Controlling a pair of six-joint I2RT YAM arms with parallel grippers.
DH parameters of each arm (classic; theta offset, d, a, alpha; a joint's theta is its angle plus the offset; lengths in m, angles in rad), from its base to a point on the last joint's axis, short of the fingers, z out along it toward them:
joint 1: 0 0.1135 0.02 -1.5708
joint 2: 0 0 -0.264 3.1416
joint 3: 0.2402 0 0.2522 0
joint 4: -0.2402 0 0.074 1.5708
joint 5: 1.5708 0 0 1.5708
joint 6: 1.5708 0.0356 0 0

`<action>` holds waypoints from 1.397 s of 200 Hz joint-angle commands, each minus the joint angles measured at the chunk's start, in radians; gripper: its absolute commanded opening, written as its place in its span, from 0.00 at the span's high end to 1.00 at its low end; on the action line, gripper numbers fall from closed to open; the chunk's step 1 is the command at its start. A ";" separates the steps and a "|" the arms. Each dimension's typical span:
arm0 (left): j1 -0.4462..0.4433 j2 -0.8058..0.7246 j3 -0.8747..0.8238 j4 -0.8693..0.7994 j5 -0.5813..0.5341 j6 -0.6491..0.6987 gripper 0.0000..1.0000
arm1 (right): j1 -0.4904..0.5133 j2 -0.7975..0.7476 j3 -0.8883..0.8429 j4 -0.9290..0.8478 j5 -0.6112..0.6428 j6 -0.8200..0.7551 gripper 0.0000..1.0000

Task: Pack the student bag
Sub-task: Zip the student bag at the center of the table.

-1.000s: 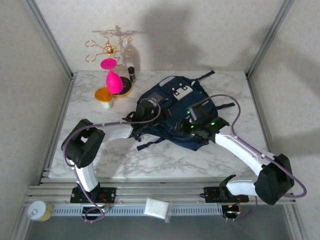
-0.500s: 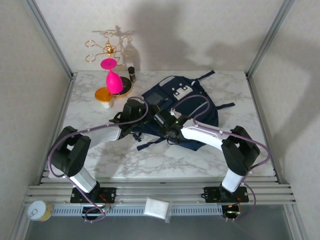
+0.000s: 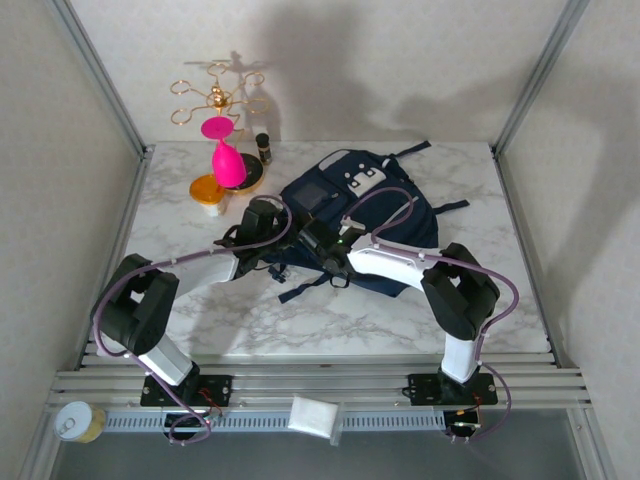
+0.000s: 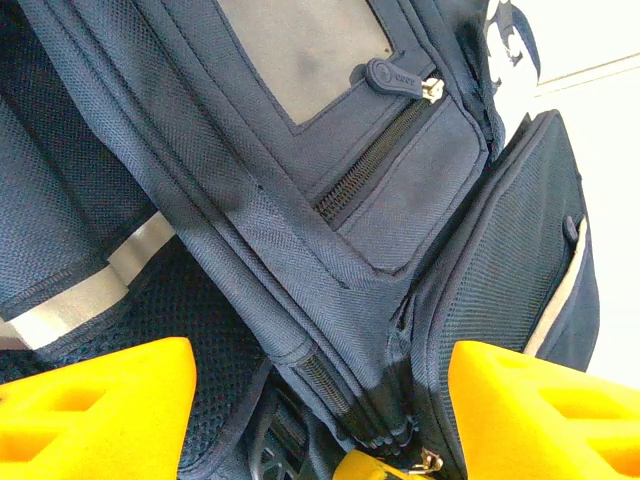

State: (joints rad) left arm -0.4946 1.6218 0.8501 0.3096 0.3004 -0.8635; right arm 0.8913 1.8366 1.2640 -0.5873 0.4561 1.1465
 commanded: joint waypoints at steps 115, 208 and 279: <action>-0.006 -0.031 -0.016 0.012 0.027 -0.047 0.32 | -0.053 -0.176 -0.121 0.122 -0.027 -0.129 0.95; -0.210 0.128 0.107 0.125 -0.118 -0.412 0.44 | -0.118 -0.399 -0.325 0.305 -0.260 -0.375 1.00; -0.201 0.260 0.163 0.224 -0.252 -0.419 0.97 | -0.164 -0.466 -0.362 0.165 -0.245 -0.375 1.00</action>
State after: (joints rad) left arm -0.7124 1.8473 0.9535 0.5419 0.1596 -1.3064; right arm 0.7475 1.4498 0.9226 -0.3260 0.1928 0.7792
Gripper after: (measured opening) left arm 0.098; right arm 0.071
